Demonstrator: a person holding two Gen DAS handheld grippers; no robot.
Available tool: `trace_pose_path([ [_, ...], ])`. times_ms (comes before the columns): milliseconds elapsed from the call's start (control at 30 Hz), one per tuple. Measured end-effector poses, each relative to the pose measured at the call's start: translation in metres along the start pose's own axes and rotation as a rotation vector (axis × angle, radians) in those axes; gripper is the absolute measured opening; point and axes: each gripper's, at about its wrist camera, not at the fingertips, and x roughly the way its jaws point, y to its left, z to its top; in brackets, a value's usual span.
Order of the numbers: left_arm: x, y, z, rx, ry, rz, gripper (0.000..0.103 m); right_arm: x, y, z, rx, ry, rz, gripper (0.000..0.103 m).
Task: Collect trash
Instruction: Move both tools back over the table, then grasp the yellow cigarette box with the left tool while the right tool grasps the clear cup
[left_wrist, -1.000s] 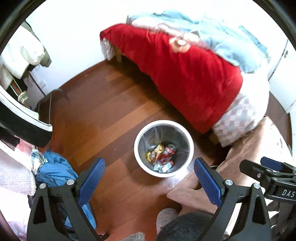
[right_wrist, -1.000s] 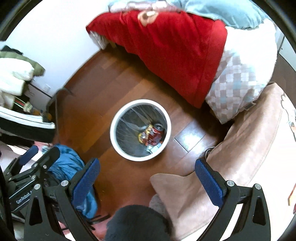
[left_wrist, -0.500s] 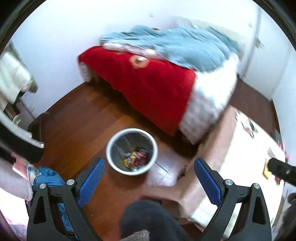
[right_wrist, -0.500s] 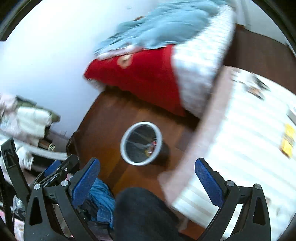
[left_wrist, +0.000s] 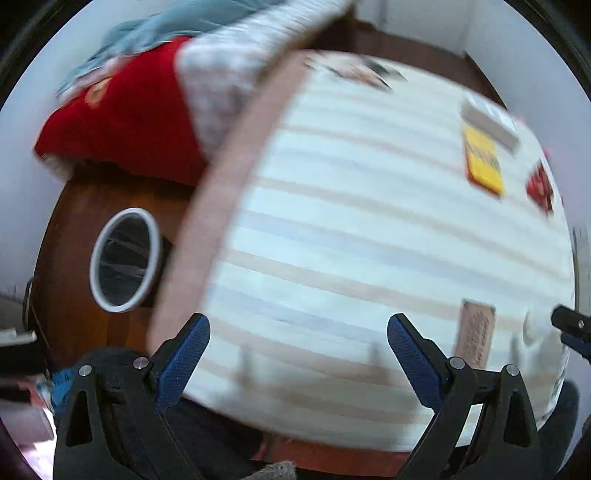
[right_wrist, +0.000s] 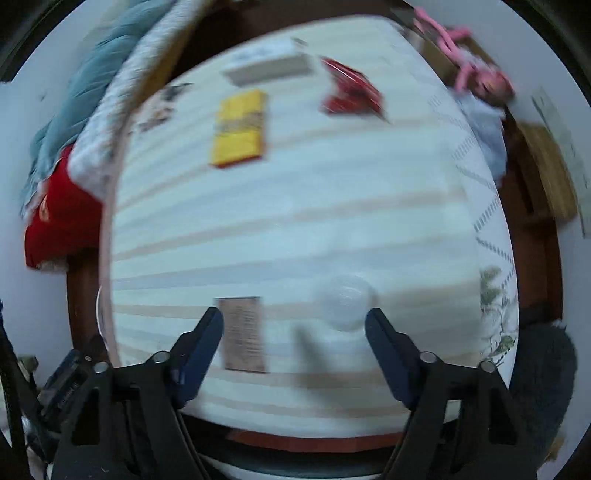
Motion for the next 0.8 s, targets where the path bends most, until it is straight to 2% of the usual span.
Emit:
trace_pose_path([
  [133, 0.009, -0.035, -0.007, 0.054, 0.029, -0.002, 0.098, 0.028, -0.017, -0.003, 0.023, 0.025, 0.025, 0.069],
  [200, 0.01, -0.045, -0.006, 0.072, 0.036, -0.002, 0.098, 0.037, -0.018, -0.003, 0.02, 0.037, 0.028, 0.058],
  [233, 0.01, -0.05, -0.005, 0.08, 0.036, 0.004, 0.098, 0.042, -0.019, -0.002, 0.02, 0.041, 0.032, 0.046],
  [267, 0.011, -0.052, -0.003, 0.086, 0.038, 0.004, 0.098, 0.046, -0.017, -0.001, 0.018, 0.042, 0.037, 0.041],
  [500, 0.016, -0.085, 0.035, 0.128, 0.04, -0.03, 0.098, 0.038, -0.03, 0.022, 0.044, -0.013, 0.077, 0.041],
  [600, 0.023, -0.114, 0.064, 0.161, 0.037, -0.075, 0.097, 0.035, -0.044, 0.052, 0.089, -0.023, 0.077, 0.041],
  [733, 0.042, -0.153, 0.108, 0.189, 0.07, -0.151, 0.097, 0.039, -0.055, 0.097, 0.1, -0.021, 0.026, 0.041],
  [800, 0.05, -0.169, 0.124, 0.202, 0.076, -0.164, 0.097, 0.041, -0.06, 0.115, 0.091, -0.017, 0.008, 0.041],
])
